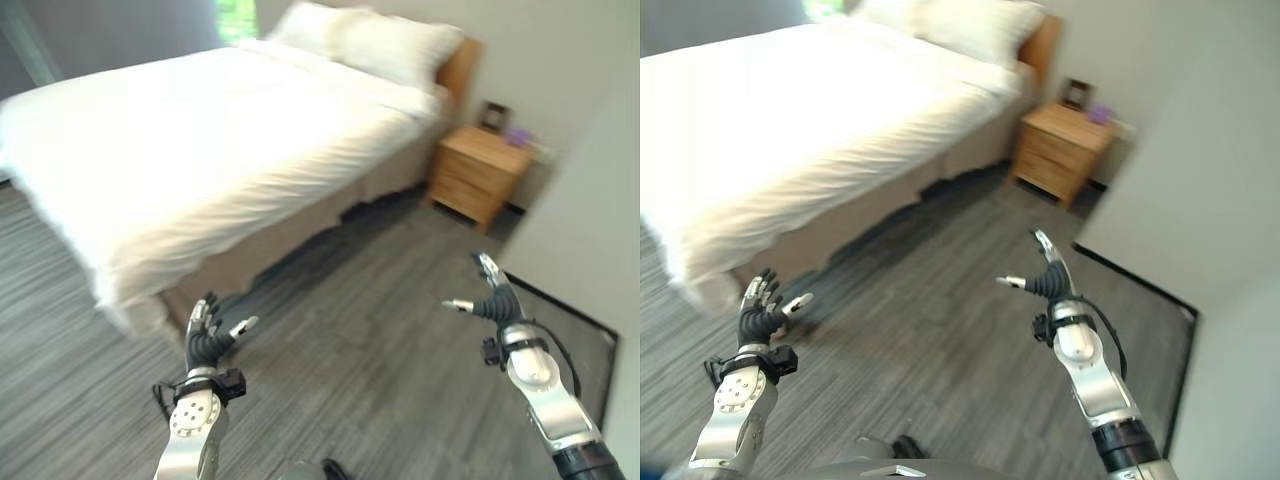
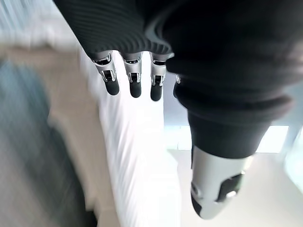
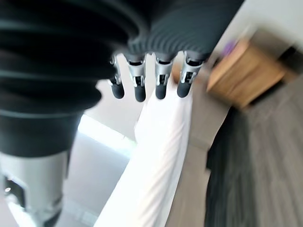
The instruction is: Pick up bed clothes into laundry basket.
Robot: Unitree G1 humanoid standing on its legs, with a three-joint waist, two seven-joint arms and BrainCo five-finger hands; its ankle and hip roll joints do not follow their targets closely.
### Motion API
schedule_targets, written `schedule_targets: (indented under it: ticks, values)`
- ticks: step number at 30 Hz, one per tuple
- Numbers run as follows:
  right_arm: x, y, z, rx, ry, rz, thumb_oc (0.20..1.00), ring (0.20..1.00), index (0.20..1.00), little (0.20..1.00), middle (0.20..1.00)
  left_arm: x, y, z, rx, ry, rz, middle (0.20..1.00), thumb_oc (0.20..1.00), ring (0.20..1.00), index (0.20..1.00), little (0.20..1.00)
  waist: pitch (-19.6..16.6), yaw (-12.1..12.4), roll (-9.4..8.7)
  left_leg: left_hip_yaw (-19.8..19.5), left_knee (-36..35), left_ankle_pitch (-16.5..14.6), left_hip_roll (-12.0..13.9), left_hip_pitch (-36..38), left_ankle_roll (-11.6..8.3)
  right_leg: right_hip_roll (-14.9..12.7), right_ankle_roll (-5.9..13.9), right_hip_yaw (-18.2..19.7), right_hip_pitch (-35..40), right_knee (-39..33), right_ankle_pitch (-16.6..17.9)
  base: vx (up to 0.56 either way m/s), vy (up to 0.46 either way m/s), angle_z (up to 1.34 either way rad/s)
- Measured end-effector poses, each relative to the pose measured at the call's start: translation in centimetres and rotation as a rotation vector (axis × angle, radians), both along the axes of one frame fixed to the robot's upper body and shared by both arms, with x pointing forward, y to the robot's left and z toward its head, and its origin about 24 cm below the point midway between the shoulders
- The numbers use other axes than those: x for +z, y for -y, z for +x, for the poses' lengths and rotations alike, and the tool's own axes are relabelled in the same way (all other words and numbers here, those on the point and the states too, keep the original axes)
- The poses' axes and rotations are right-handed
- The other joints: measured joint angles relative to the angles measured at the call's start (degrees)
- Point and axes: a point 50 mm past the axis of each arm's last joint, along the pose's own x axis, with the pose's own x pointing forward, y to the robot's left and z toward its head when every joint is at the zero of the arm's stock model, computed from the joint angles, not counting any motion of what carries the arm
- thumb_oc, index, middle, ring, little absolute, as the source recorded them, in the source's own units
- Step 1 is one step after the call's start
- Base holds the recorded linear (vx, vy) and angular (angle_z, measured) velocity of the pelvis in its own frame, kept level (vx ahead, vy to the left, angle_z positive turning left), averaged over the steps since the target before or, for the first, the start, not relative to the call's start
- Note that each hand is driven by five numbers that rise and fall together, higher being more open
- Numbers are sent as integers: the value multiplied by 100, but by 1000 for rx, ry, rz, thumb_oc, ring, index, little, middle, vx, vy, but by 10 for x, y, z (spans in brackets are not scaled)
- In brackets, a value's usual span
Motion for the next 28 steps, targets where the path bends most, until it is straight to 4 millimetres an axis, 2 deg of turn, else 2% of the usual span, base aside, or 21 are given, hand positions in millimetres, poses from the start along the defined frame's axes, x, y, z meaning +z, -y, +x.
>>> schedule_targets:
  ticks: [2,3,4,5,6,7,8,9,10,11,12,14,15,16,17,18,21,23,24,27,28]
  values:
    - [5,-5,3,17,27,12,1000,1000,1000,1000,1000,-2,-6,-7,15,-24,18,1000,1000,1000,1000,1000,17,11,32,10,-146,-30,-12,157,-59,-54,6,-4,-531,-108,278,264,-186,71]
    - [-9,2,-17,-68,-11,196,1000,1000,1000,1000,1000,1,11,2,-21,10,-33,1000,1000,1000,1000,1000,183,-329,377,-1273,643,-302,436,-337,-245,1100,-200,1133,-827,-277,-315,401,-222,350]
    - [-38,4,-55,-186,-93,364,1000,1000,1000,1000,1000,3,33,19,-86,63,-81,1000,1000,1000,1000,1000,40,-969,757,-3077,672,-35,468,-1018,-806,2738,-717,2970,-778,-1425,-631,289,-77,535]
    - [-70,-8,-80,-197,-267,424,1000,1000,1000,1000,1000,7,54,35,-164,91,-111,1000,1000,1000,1000,1000,93,-1149,640,-2975,-12,-111,350,-715,-907,2795,-590,3119,-840,-2183,-627,266,-29,440]
    - [-87,-16,-79,-115,-394,372,1000,1000,1000,1000,1000,6,62,37,-173,96,-140,1000,1000,1000,1000,1000,169,-813,632,-2601,-338,190,438,-51,-86,2631,-542,3086,-1247,-1981,-593,228,-52,207]
    - [-90,-10,-76,-113,-413,351,1000,1000,1000,1000,1000,1,67,40,-170,76,-167,1000,1000,1000,1000,1000,315,-733,750,-3158,-695,206,271,189,-237,2716,-610,3629,-1418,-1948,-561,221,-85,197]
    - [-80,8,-64,-148,-373,322,1000,1000,1000,1000,1000,-9,77,48,-179,30,-206,1000,1000,1000,1000,1000,586,-897,1073,-4031,-712,375,178,232,-268,3015,-747,4767,-1678,-2174,-362,149,-70,237]
    - [-73,10,-55,-138,-342,315,1000,1000,1000,1000,1000,-8,71,45,-187,32,-180,1000,1000,1000,1000,1000,669,-845,939,-4002,-696,404,10,309,-308,2894,-592,4869,-1849,-2446,-157,97,-42,242]
    - [-64,8,-44,-119,-307,341,1000,1000,1000,1000,1000,-4,56,38,-182,34,-128,1000,1000,1000,1000,1000,780,-743,594,-3831,-728,379,-268,574,-366,2605,-718,4624,-1908,-2745,376,77,-134,81]
    - [-56,2,-37,-111,-265,382,1000,1000,1000,1000,1000,-5,36,23,-157,6,-65,1000,1000,1000,1000,1000,759,-696,106,-3671,-722,243,-646,835,-502,2205,-943,4279,-1946,-2893,1527,81,-134,71]
    - [-51,-1,-31,-119,-225,464,1000,1000,1000,1000,1000,-11,10,1,-90,-51,-13,1000,1000,1000,1000,1000,731,-581,-330,-3504,-518,-176,-866,1094,-541,1951,-877,4135,-1940,-2413,2300,184,-214,34]
    - [-44,6,-23,-152,-180,540,1000,1000,1000,1000,1000,-24,7,-16,-63,-112,-24,1000,1000,1000,1000,1000,645,-419,-199,-3345,-348,-317,-581,991,-602,2085,-381,4130,-1654,-3103,2398,202,-162,-10]
    - [-45,5,-16,-132,-195,551,1000,1000,1000,1000,1000,-28,11,-19,-45,-114,-62,1000,1000,1000,1000,1000,584,-370,-97,-3214,-488,-184,-345,1018,-757,2152,-594,3881,-1741,-2889,1610,142,-109,-7]
    - [-47,4,-15,-126,-213,566,1000,1000,1000,1000,1000,-32,17,-19,-39,-113,-96,1000,1000,1000,1000,1000,579,-419,-42,-3213,-512,-152,-194,1033,-820,2142,-734,3671,-1829,-2420,1349,120,-101,5]
    - [-49,4,-17,-121,-224,567,1000,1000,1000,1000,1000,-34,24,-19,-62,-118,-110,1000,1000,1000,1000,1000,528,-439,-91,-3279,-527,-169,-197,1145,-893,2042,-705,3683,-1696,-2233,1220,63,-86,11]
    - [-50,2,-18,-113,-230,569,1000,1000,1000,1000,1000,-34,26,-17,-81,-121,-113,1000,1000,1000,1000,1000,465,-437,-144,-3226,-510,-180,-123,1232,-924,2157,-907,3810,-1503,-2461,1087,75,-109,3]
    - [-42,-6,-18,-58,-212,563,1000,1000,1000,1000,1000,-27,28,-8,-98,-84,-109,1000,1000,1000,1000,1000,382,-466,-76,-2922,-187,-212,244,1178,-1013,2421,-1132,3883,-833,-3521,1583,64,-86,-21]
    - [-43,-4,-20,-44,-220,549,1000,1000,1000,1000,1000,-19,31,-1,-113,-42,-106,1000,1000,1000,1000,1000,372,-541,-75,-2945,-357,-256,279,1133,-1105,2433,-1011,3883,-587,-3966,1712,66,-92,-8]
    - [-46,-1,-22,-45,-236,533,1000,1000,1000,1000,1000,-8,33,5,-128,7,-103,1000,1000,1000,1000,1000,348,-582,-5,-2927,-626,13,341,1090,-1141,2490,-941,3703,-515,-4186,1703,62,-79,-11]
    - [-52,-7,-26,-14,-271,526,1000,1000,1000,1000,1000,2,35,8,-135,56,-100,1000,1000,1000,1000,1000,342,-568,31,-2961,-813,94,395,1090,-1136,2490,-684,3564,-541,-4255,1609,-82,20,-14]
    - [-55,-7,-30,-17,-284,529,1000,1000,1000,1000,1000,6,39,12,-146,77,-114,1000,1000,1000,1000,1000,372,-596,37,-2877,-791,93,423,1005,-1181,2414,-818,3503,-592,-4162,1846,-187,83,9]
